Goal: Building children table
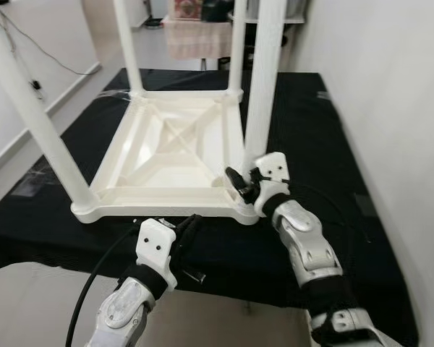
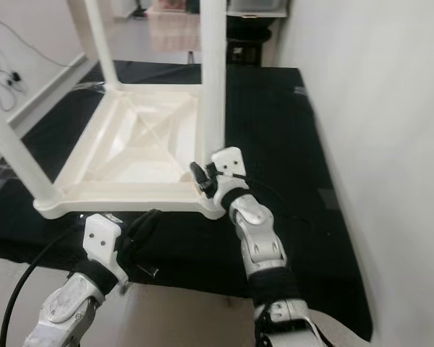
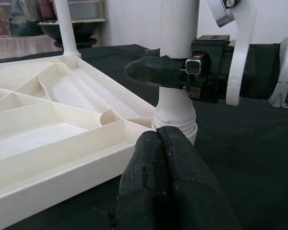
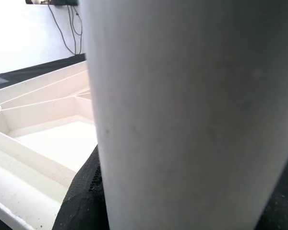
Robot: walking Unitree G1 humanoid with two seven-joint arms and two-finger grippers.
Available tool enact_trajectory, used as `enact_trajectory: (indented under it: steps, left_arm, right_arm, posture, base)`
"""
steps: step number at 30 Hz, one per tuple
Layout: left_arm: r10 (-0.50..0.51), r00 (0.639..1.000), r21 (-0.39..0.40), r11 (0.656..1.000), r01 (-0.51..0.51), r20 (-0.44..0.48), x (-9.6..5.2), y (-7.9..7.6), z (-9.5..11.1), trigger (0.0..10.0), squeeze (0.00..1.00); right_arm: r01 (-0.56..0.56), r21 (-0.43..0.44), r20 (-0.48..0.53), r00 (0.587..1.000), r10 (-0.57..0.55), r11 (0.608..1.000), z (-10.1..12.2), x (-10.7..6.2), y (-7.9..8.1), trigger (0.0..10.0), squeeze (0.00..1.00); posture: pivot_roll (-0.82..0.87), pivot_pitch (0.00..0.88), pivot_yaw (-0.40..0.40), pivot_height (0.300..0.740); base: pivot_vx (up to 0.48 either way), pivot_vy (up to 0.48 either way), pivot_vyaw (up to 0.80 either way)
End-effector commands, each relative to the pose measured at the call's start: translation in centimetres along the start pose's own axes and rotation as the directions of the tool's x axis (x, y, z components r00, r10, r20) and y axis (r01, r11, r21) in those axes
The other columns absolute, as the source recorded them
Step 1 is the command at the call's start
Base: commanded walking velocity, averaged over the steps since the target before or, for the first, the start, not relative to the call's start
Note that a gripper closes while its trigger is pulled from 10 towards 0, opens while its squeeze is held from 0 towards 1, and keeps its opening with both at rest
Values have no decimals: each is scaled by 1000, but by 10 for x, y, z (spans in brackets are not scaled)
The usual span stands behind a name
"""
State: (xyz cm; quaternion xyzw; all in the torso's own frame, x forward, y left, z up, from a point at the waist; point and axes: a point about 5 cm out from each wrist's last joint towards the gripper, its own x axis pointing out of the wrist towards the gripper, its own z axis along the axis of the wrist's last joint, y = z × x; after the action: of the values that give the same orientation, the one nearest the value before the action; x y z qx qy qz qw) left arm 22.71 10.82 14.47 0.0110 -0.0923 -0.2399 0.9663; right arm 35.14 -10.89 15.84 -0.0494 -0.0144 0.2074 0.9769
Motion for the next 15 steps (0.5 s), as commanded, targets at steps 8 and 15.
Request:
enact_trajectory:
  steps: [8, 15]
  left_arm:
    - [-1, 1000, -13, 1000, 1, -23, -1, 2, -4, 10000, 0]
    - [0, 1000, -12, 1000, 0, -23, -1, 2, -5, 10000, 0]
  right_arm:
    - [-331, 71, 124, 939, 321, 941, 36, 8, 0, 10000, 1000]
    - [-639, -9, 83, 766, 638, 769, 42, 11, -1, 10000, 0]
  posture:
    - [84, 98, -12, 740]
    - [94, 97, -16, 740]
  base:
    - [0, 0, 0]
    - [0, 0, 0]
